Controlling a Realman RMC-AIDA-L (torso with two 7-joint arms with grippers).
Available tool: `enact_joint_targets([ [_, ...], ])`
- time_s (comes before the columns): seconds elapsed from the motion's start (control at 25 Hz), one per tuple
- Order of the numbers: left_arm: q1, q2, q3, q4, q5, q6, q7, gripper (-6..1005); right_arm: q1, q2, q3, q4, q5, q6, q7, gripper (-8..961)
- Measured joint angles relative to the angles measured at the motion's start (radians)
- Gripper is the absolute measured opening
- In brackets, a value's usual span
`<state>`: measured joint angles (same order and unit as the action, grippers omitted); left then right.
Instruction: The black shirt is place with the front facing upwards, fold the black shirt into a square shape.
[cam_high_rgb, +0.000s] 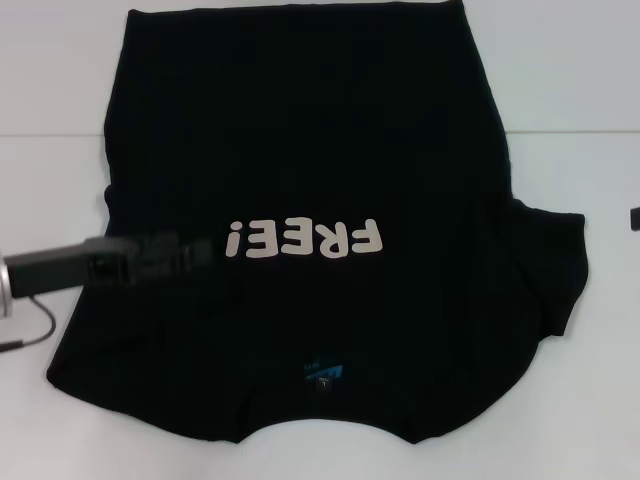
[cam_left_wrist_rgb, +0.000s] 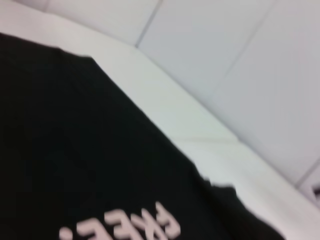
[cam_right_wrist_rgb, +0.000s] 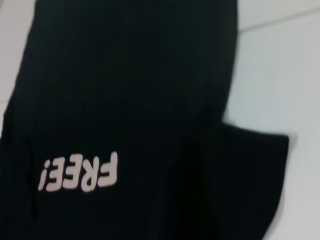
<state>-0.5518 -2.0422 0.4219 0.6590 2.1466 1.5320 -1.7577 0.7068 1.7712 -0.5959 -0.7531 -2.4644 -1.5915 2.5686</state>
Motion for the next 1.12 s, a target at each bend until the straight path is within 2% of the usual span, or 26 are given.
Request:
enact_joint_targets([
  [0.32,-0.023,-0.005,0.000,-0.003,-0.080,-0.020,-0.015,832,-0.005,0.018,-0.008,0.042,-0.019,-0.005,0.027,895],
  [0.76,-0.014,-0.013,0.001,-0.014,-0.087,-0.090,-0.010,826,-0.008,0.065,-0.005,0.155,-0.041,0.113,0.027,885],
  [1.12,-0.012,-0.014,0.003,-0.018,-0.084,-0.116,-0.010,824,0.004,0.099,-0.013,0.175,-0.040,0.167,0.047,878],
])
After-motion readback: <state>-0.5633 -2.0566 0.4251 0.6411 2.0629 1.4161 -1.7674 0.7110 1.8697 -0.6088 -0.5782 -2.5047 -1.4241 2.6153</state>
